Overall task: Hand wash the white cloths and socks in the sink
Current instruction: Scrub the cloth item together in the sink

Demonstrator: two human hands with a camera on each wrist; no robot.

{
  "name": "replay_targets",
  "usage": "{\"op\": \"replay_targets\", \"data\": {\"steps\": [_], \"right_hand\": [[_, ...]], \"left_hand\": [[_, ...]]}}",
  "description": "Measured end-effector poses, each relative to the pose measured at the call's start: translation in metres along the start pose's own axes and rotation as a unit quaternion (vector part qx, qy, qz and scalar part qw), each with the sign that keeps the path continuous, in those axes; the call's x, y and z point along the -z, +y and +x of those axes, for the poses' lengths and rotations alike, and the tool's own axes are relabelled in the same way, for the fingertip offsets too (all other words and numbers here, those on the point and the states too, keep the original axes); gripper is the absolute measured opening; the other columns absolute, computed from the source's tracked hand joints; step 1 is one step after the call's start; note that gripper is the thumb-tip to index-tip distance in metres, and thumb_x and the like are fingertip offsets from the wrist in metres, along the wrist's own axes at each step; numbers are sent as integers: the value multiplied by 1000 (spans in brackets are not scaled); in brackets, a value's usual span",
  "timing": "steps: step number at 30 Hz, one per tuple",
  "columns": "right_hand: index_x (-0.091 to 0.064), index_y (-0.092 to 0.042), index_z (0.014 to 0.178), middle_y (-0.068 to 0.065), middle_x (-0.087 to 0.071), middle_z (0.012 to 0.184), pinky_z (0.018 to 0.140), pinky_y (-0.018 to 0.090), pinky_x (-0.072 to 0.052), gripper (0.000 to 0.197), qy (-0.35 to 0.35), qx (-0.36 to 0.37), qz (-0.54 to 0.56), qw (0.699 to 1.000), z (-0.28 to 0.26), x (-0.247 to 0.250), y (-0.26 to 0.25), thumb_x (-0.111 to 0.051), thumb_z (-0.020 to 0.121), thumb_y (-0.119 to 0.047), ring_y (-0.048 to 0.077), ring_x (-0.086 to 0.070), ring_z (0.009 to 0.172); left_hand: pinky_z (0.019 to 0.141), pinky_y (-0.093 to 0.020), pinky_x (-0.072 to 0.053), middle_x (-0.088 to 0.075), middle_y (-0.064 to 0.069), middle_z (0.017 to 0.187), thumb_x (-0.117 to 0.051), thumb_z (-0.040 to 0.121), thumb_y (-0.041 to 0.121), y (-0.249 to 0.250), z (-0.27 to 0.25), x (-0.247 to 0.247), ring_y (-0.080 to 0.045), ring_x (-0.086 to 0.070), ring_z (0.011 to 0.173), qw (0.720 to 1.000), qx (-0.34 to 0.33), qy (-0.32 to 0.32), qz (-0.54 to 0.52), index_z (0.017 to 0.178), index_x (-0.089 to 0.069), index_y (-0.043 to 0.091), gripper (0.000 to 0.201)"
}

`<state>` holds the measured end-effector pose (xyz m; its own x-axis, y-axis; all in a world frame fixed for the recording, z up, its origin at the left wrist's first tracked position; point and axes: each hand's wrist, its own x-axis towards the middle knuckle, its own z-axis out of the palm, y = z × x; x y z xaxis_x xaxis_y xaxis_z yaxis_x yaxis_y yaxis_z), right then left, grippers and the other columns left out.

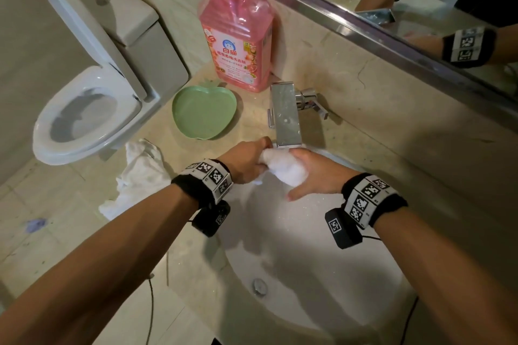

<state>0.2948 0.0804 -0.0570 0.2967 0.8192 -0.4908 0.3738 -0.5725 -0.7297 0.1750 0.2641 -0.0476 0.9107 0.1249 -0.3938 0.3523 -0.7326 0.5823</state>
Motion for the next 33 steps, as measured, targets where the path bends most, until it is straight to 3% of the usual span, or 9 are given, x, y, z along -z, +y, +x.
{"op": "replay_targets", "data": {"steps": [2, 5, 9, 12, 15, 19, 22, 26, 33], "right_hand": [[-58, -23, 116, -13, -63, 111, 81, 22, -50, 72, 16, -22, 30, 999, 7, -2, -2, -94, 57, -44, 8, -61, 101], [-67, -27, 98, -9, -70, 97, 75, 23, -54, 45, 40, -21, 54, 998, 17, -8, -4, -92, 62, -35, 8, -66, 90], [-69, -27, 94, 0, -73, 89, 69, 41, -63, 29, 45, -67, 86, 993, 25, -15, -4, -75, 67, -16, 14, -70, 79], [-71, -30, 90, -4, -74, 82, 68, 36, -60, 26, 108, -45, 16, 993, 25, -16, -3, -67, 66, -21, 25, -70, 80], [-70, -12, 114, 13, -72, 110, 82, 29, -47, 41, 142, 22, -106, 984, 25, -15, -3, -68, 75, -25, 31, -67, 100], [-60, -16, 111, 3, -67, 100, 75, 32, -53, 62, 134, -60, -135, 980, 21, 2, 0, -83, 60, -41, 25, -62, 92], [-59, -16, 100, -2, -66, 89, 71, 32, -56, 59, 141, -60, -193, 969, 19, 0, -6, -85, 60, -50, 20, -64, 82], [-65, -17, 111, 2, -71, 86, 68, 26, -54, 46, 157, -33, -269, 950, 25, -9, -9, -78, 78, -46, 20, -66, 75], [-66, -10, 106, 7, -72, 90, 66, 27, -50, 40, 184, -53, -271, 943, 24, -17, -3, -79, 79, -36, 23, -64, 75]], "left_hand": [[71, -30, -39, -55, -2, 98, -66, 83, 4, 0, -3, 3, -24, -54, 87, 998, -61, 30, -16, 108, -50, 13, 30], [70, -28, -37, -51, 0, 93, -67, 74, -6, 3, -6, 5, -21, -49, 83, 987, -122, 74, -72, 96, -50, 14, 33], [73, -27, -49, -57, 2, 104, -80, 72, 9, 5, -3, 8, -21, -59, 92, 992, -27, -5, -127, 115, -38, 23, 61], [88, -27, -48, -54, -2, 130, -89, 65, 27, 9, 7, 4, -15, -56, 110, 980, 62, -97, -163, 142, -27, 19, 99], [83, -23, -41, -61, -2, 128, -84, 68, 33, 19, 18, -11, -20, -59, 107, 993, 95, -69, -13, 140, -45, 21, 82], [80, -30, -50, -67, -11, 115, -55, 81, 31, 32, 25, -21, -32, -64, 97, 996, 76, -5, 48, 118, -60, 22, 38], [73, -33, -53, -68, -7, 110, -53, 86, 32, 41, 29, -22, -25, -62, 86, 995, 75, -2, 65, 116, -59, 26, 32], [87, -40, -57, -64, -6, 125, -41, 96, 35, 47, 32, -23, -28, -65, 102, 993, 69, 31, 90, 132, -56, 32, 38], [56, -23, -47, -63, 7, 92, -48, 88, 39, 49, 31, -27, -7, -53, 65, 991, 118, 32, 48, 121, -61, 36, 36]]}}
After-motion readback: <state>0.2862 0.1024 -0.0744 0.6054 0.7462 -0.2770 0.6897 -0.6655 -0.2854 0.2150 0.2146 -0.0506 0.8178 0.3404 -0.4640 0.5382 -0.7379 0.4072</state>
